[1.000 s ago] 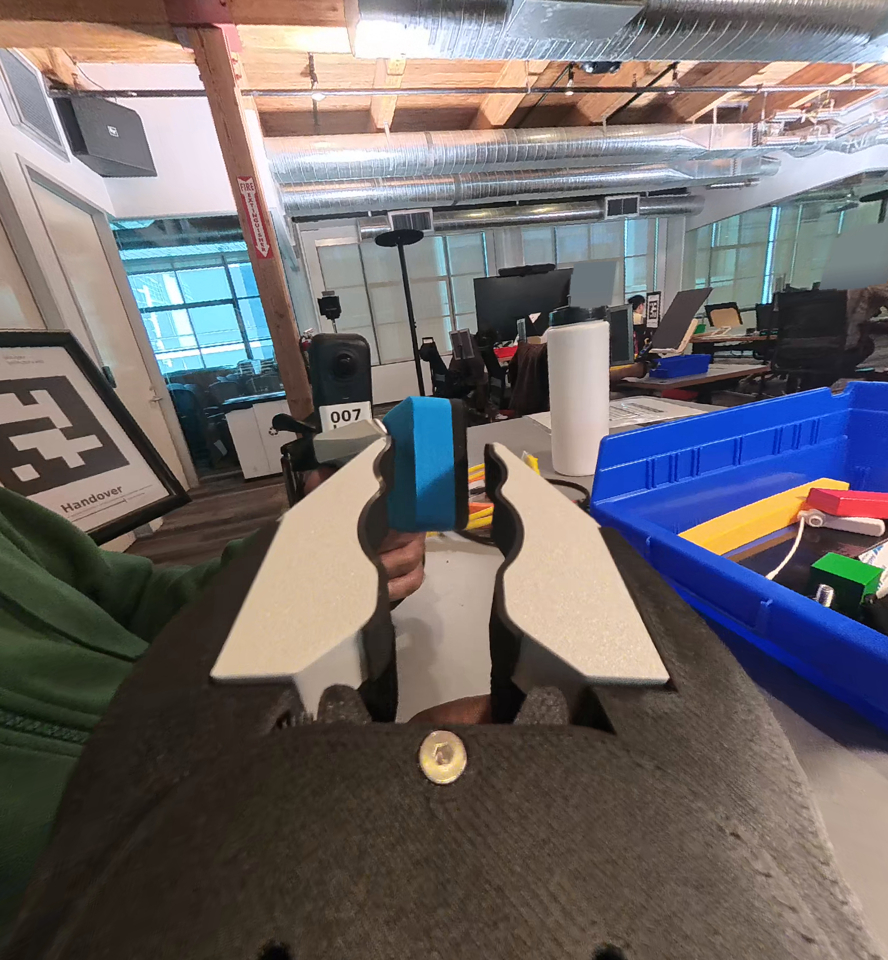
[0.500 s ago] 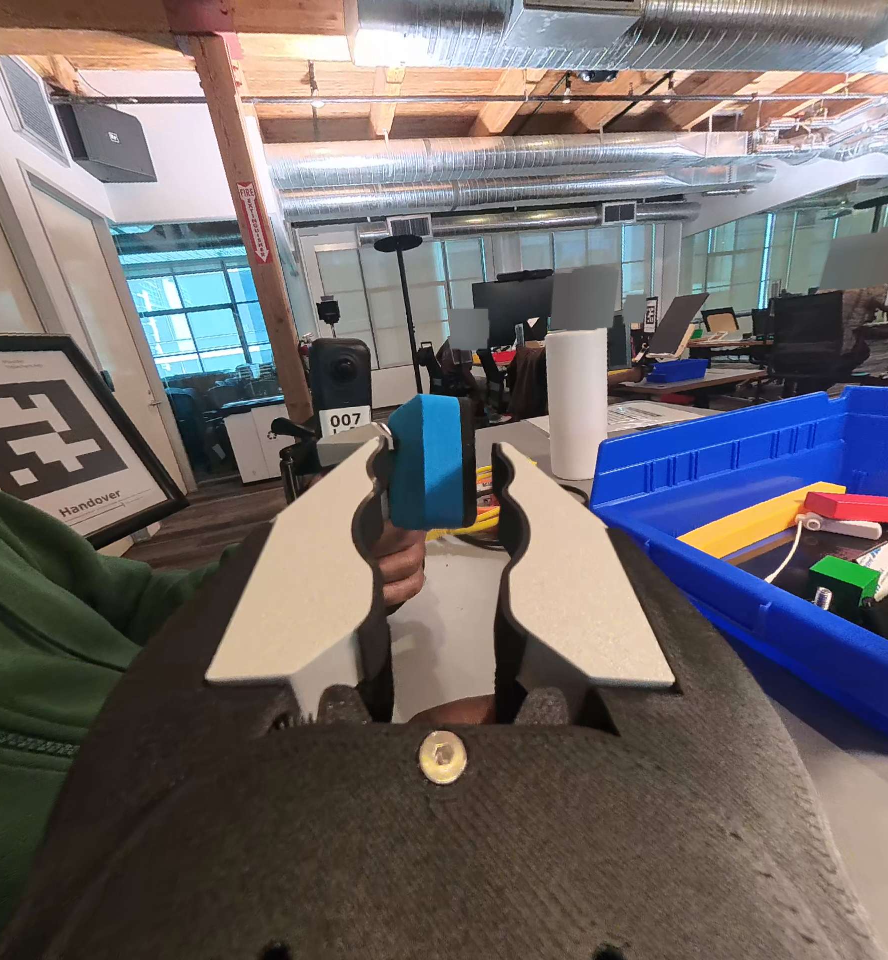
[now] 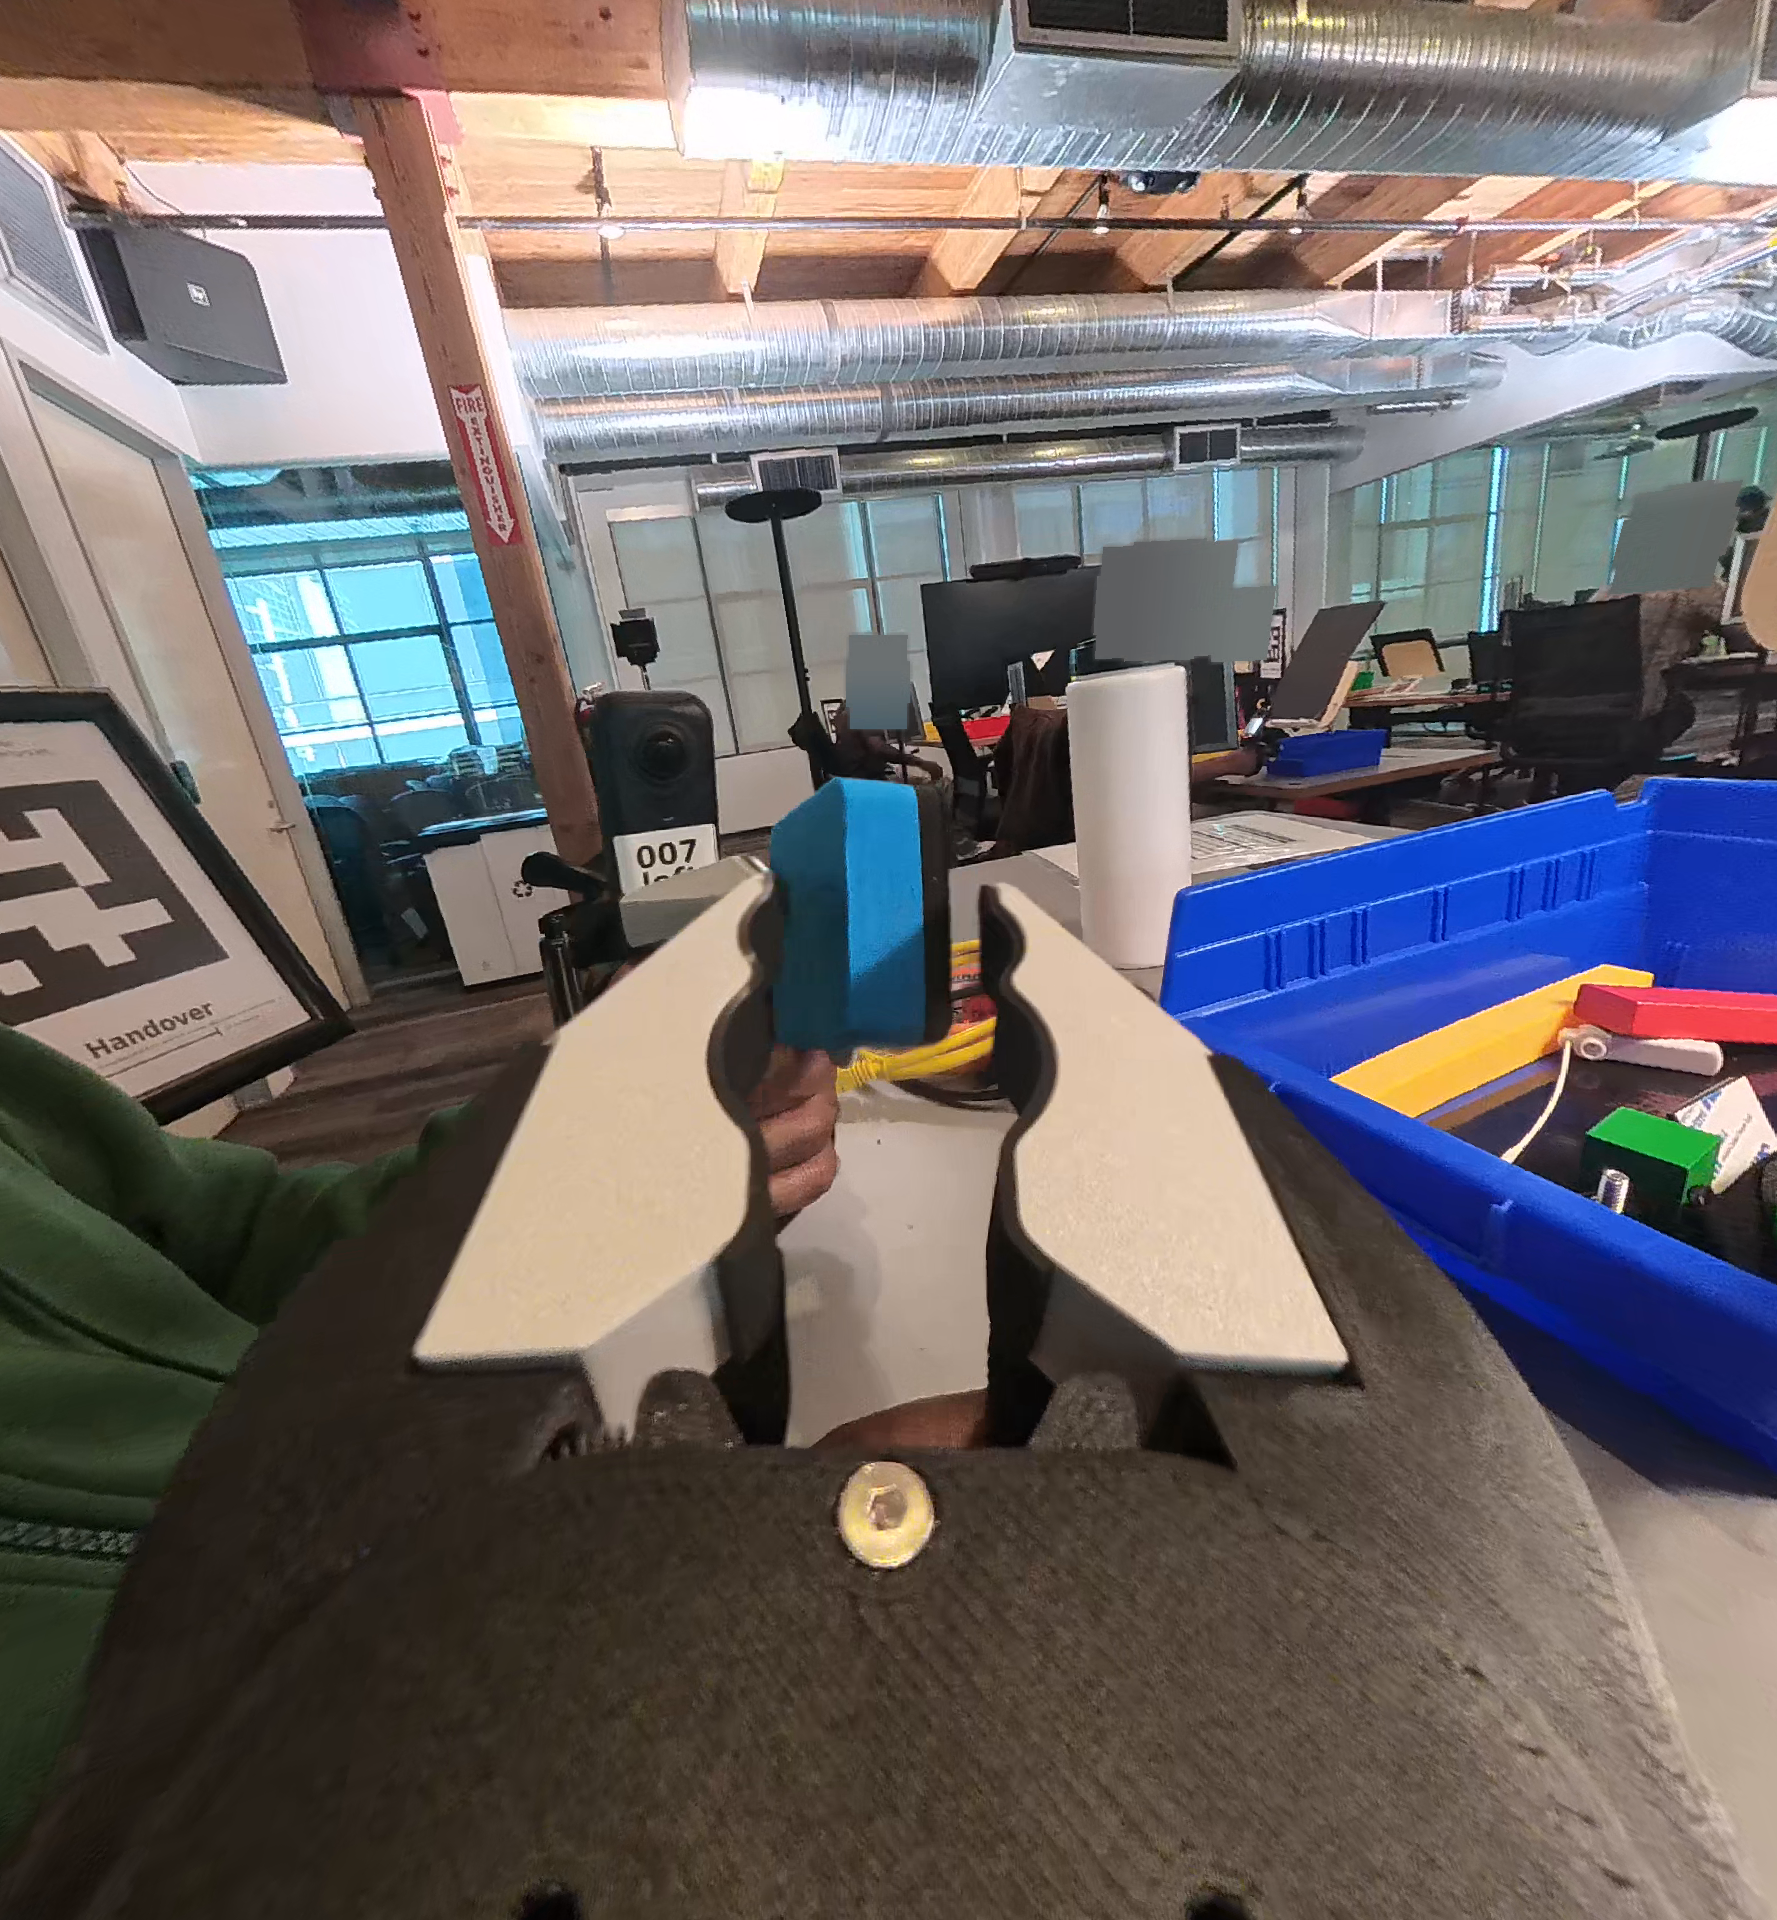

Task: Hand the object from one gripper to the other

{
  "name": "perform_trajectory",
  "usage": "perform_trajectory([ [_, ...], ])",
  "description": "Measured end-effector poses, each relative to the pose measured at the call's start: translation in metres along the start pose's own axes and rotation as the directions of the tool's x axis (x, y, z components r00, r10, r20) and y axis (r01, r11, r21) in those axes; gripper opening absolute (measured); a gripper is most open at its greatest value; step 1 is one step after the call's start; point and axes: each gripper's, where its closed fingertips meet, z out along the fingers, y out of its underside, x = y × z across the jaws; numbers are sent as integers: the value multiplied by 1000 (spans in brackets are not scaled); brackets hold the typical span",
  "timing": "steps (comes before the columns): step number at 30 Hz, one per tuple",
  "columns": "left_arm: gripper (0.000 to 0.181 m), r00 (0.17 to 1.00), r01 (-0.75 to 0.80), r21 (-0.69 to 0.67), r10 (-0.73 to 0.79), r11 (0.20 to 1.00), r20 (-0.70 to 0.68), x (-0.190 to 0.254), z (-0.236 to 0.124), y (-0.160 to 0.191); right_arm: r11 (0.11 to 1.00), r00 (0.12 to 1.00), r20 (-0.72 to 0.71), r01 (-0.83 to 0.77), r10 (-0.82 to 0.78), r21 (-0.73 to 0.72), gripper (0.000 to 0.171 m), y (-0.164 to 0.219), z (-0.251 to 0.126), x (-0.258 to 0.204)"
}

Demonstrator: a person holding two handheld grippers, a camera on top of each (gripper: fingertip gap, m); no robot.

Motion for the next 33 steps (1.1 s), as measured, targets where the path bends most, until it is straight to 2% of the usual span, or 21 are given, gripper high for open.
perform_trajectory([
  [2, 22, 1000, 15, 7, -15, 1000, -3, 0, -1, -1, 1000, 1000, 9, -8, 9, -13, 39, 2, 1, -1],
  [4, 23, 1000, 25, 12, -25, 1000, -3, -1, 0, -1, 999, 1000, -2, 15, -15, -31, 25, 6, 1, 0],
  [8, 30, 999, 46, 13, -46, 999, 18, -5, 0, -1, 998, 998, -28, 47, -48, -31, 25, 5, 1, 3],
  [12, 22, 1000, 6, 6, -6, 1000, 9, -2, -1, -1, 1000, 1000, -9, 19, -19, -10, 26, 2, 1, 0],
  [16, 22, 1000, 12, -5, -12, 1000, 9, -2, 0, 1, 1000, 1000, -1, -3, 3, -16, 40, 3, 2, 0],
  [19, 24, 1000, 11, 4, -11, 1000, 18, -3, 0, 0, 999, 999, -26, 31, -32, -42, 26, 8, 2, 3],
  [22, 36, 999, 32, 12, -32, 999, 34, -6, 0, -1, 999, 999, -34, 39, -41, -36, 25, 7, 2, 3],
  [25, 33, 999, 24, -8, -24, 1000, 25, -4, 1, 3, 999, 999, -24, 25, -26, -35, 26, 7, 2, 2],
  [26, 24, 1000, 6, -23, -6, 1000, 22, -3, 1, 5, 999, 999, -22, 26, -27, -33, 26, 7, 2, 1],
  [31, 23, 1000, -10, -17, 11, 1000, 29, -4, 0, 3, 999, 999, -32, 15, -16, -31, 46, 7, 2, 3],
  [33, 23, 1000, 0, -17, 0, 1000, 17, -2, 0, 3, 999, 1000, -25, 14, -15, -40, 44, 8, 3, 2],
])
